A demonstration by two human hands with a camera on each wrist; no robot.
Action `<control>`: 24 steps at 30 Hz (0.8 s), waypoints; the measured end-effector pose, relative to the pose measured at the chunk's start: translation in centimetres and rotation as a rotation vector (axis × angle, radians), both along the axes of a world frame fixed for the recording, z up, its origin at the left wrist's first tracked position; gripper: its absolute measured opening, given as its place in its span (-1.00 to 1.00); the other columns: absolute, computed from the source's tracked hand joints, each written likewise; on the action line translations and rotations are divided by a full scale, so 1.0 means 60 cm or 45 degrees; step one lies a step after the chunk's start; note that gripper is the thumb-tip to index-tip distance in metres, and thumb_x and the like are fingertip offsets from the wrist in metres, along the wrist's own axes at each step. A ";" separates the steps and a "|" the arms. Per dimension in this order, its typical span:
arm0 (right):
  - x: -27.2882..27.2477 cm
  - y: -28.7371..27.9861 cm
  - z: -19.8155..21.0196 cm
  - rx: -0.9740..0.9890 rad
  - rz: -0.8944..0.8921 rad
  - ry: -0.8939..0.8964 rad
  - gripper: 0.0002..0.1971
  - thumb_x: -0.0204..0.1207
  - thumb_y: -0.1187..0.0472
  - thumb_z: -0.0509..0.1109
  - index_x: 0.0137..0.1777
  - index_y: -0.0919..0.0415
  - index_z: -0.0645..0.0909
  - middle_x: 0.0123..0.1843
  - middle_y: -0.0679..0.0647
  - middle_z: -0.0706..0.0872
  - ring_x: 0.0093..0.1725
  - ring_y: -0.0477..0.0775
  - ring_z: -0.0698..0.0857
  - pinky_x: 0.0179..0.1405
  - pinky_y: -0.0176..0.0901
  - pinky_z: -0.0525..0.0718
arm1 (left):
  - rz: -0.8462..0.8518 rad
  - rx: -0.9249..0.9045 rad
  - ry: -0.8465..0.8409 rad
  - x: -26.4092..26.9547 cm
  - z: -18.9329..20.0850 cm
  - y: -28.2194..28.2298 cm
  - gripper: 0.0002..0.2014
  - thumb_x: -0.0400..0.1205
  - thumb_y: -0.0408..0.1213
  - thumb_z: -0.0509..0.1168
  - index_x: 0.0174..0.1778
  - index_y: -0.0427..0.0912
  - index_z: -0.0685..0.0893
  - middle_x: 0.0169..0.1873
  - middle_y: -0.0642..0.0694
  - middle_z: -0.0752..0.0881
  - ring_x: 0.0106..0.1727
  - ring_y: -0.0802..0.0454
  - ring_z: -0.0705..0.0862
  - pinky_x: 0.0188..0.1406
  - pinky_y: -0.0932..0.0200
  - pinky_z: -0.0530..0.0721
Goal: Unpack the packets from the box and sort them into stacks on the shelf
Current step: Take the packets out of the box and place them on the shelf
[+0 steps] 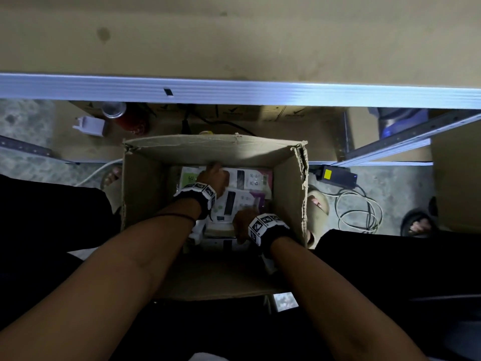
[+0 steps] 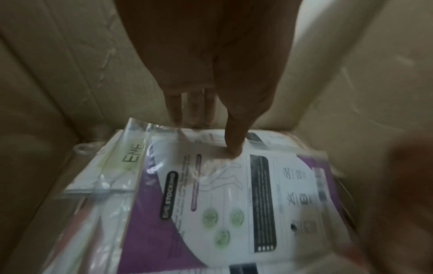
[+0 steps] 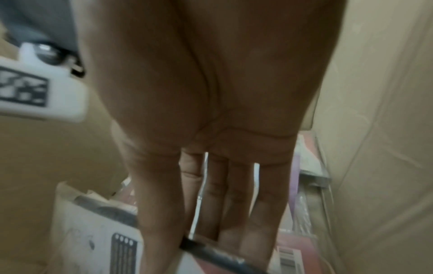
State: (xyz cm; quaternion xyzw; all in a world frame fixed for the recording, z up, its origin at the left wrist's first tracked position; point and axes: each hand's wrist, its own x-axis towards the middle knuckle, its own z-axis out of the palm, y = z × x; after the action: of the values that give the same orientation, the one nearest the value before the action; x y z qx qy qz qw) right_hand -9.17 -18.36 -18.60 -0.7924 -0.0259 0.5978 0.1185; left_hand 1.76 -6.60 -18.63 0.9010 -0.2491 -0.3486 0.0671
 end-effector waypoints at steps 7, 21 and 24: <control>0.001 0.004 0.012 0.046 0.011 -0.114 -0.49 0.46 0.22 0.59 0.35 0.44 0.60 0.39 0.34 0.63 0.35 0.31 0.65 0.30 0.05 0.68 | -0.045 0.021 0.038 0.020 -0.006 0.001 -0.87 0.60 -0.37 0.41 0.05 -0.20 0.76 0.37 -0.28 0.52 0.40 -0.34 0.54 0.37 -0.16 0.58; -0.001 0.007 0.001 0.041 0.105 -0.136 -0.43 0.39 0.25 0.65 0.37 0.39 0.58 0.46 0.33 0.56 0.42 0.34 0.59 0.37 0.21 0.64 | -0.184 0.033 0.154 0.008 -0.007 -0.008 -0.83 0.59 -0.39 0.43 0.09 -0.22 0.72 0.41 -0.34 0.43 0.41 -0.33 0.56 0.35 -0.11 0.58; 0.001 0.009 0.005 0.034 0.137 -0.142 -0.33 0.36 0.20 0.68 0.42 0.40 0.53 0.49 0.33 0.53 0.46 0.34 0.56 0.40 0.24 0.61 | -0.194 0.055 0.213 0.020 -0.006 -0.010 -0.83 0.57 -0.33 0.47 0.06 -0.18 0.71 0.48 -0.34 0.41 0.54 -0.33 0.42 0.42 -0.12 0.53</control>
State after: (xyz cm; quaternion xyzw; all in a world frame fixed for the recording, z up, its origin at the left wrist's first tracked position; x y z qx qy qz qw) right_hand -9.14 -17.82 -18.31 -0.8203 -0.0830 0.5579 0.0951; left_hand 2.94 -7.22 -19.01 0.8485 -0.3027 -0.4320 0.0415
